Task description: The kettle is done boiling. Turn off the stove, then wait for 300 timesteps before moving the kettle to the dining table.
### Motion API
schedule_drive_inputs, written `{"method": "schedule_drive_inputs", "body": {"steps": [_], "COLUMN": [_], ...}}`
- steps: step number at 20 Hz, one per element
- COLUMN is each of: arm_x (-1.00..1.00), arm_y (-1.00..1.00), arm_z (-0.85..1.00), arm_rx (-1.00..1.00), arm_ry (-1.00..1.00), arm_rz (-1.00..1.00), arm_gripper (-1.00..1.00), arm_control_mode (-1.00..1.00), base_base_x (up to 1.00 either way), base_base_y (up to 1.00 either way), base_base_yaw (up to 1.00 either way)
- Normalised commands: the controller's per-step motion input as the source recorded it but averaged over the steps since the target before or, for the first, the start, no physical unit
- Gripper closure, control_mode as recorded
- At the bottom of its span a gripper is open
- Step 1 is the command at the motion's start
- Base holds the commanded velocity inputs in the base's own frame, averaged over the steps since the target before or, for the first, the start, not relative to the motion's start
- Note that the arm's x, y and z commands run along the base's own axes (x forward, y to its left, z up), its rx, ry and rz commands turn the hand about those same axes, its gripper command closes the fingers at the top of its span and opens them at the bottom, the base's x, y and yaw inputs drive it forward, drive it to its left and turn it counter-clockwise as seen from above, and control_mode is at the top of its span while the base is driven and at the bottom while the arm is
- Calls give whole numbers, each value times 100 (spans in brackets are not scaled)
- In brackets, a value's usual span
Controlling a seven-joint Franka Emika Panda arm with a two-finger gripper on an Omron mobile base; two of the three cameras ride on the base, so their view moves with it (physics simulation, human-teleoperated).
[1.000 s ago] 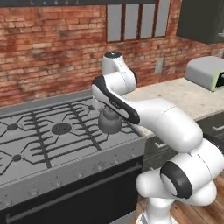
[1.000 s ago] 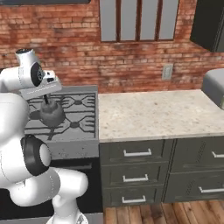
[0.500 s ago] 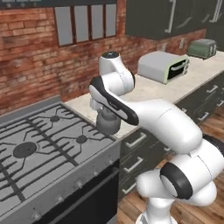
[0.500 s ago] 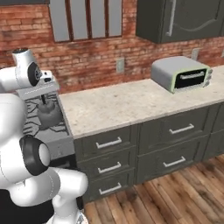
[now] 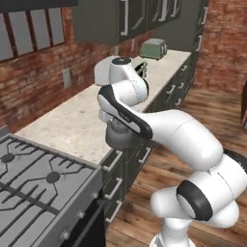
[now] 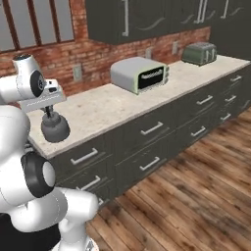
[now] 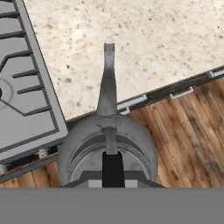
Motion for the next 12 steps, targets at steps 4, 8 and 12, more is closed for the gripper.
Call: {"method": "schedule_drive_inputs", "body": {"steps": [4, 8, 12], "arm_x": [0, 0, 0], "arm_y": [0, 0, 0], "arm_z": [0, 0, 0], "arm_rx": [0, 0, 0], "arm_ry": [0, 0, 0], "arm_rz": [0, 0, 0], "arm_gripper": [100, 100, 100], "arm_control_mode": [100, 100, 100], "base_base_x": [0, 0, 0], "base_base_y": [34, 32, 25], "base_base_yaw": [-57, -57, -55]}}
